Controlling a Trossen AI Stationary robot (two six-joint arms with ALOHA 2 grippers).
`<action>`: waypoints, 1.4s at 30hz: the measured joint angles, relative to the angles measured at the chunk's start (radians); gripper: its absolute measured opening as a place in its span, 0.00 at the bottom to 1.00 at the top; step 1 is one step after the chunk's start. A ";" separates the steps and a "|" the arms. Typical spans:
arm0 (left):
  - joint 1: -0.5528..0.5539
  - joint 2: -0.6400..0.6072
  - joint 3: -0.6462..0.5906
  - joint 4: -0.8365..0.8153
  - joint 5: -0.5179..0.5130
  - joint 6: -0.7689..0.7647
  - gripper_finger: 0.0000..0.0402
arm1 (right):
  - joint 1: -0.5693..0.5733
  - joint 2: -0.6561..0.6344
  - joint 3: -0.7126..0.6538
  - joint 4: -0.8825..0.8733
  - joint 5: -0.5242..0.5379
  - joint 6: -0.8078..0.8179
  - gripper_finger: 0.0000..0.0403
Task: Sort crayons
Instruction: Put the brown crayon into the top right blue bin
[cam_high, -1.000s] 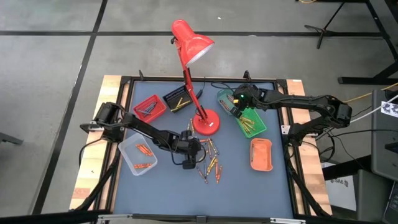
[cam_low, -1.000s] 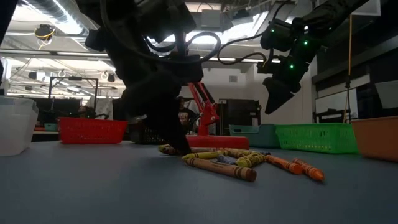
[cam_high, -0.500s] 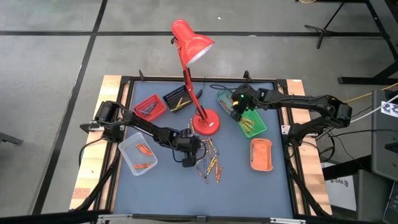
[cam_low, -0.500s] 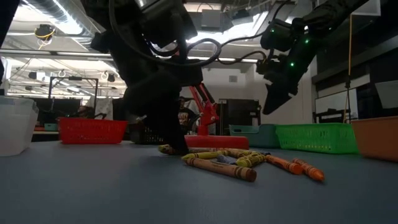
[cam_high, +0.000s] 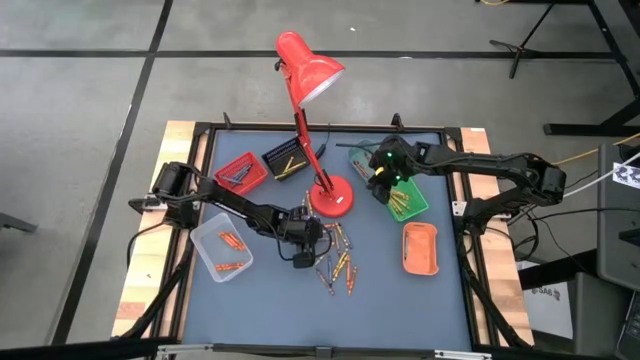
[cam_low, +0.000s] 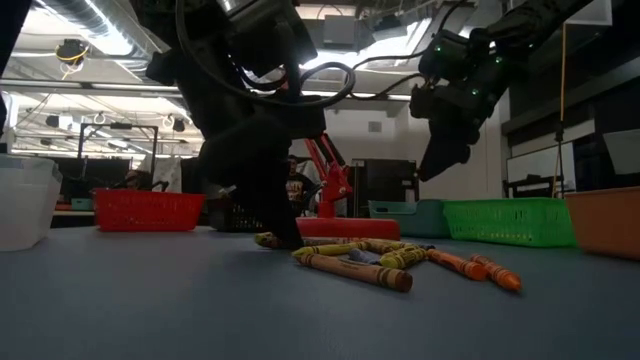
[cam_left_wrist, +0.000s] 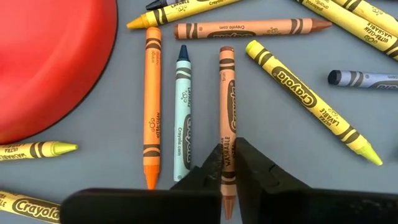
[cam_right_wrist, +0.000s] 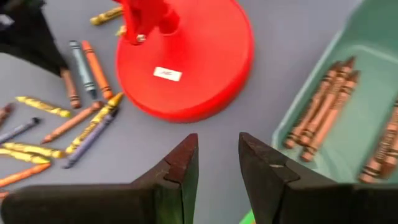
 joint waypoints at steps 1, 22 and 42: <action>0.000 0.000 0.000 0.000 0.000 0.000 0.01 | 0.006 0.000 0.000 0.002 -0.013 0.000 0.28; 0.002 0.002 -0.002 0.142 0.006 0.001 0.01 | 0.372 0.000 0.000 0.161 -0.007 -0.004 0.28; 0.009 0.002 -0.002 0.478 0.008 0.005 0.01 | 0.489 0.000 0.000 0.232 0.014 -0.005 0.28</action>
